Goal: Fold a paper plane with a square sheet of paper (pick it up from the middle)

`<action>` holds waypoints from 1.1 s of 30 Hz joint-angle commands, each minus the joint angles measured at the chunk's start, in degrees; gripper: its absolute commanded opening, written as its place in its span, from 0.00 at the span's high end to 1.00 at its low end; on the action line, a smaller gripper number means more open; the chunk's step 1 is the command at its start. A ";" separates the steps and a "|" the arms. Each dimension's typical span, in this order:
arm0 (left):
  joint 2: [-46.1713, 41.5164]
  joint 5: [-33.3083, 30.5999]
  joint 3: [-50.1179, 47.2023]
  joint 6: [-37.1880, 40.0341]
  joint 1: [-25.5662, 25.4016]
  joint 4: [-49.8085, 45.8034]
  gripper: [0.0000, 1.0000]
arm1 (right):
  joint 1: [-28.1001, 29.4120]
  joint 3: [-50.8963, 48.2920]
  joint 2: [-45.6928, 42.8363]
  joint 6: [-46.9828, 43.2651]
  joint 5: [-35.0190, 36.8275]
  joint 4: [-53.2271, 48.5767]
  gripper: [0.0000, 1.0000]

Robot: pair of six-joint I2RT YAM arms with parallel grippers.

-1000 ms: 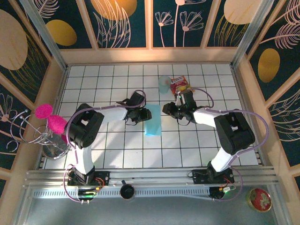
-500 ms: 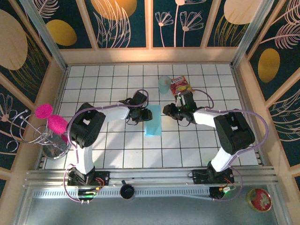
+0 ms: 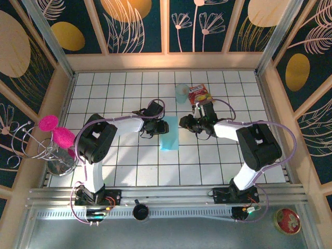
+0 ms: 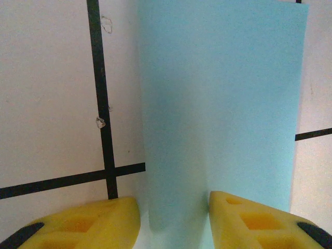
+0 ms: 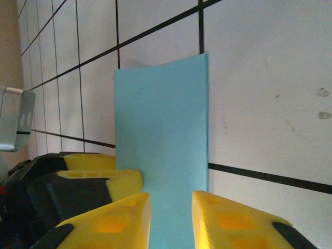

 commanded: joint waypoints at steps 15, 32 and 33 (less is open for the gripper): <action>14.16 -3.94 -5.84 0.62 -0.40 1.70 0.56 | 3.86 2.84 8.46 -0.42 -5.25 1.67 0.86; -0.17 -6.11 -3.35 -1.18 -0.39 -0.48 0.51 | 2.34 3.00 15.58 -4.97 2.01 -12.19 0.90; -2.28 -7.49 -2.89 -1.44 -0.35 -0.96 0.49 | 2.35 3.10 15.79 -5.15 2.08 -12.24 0.90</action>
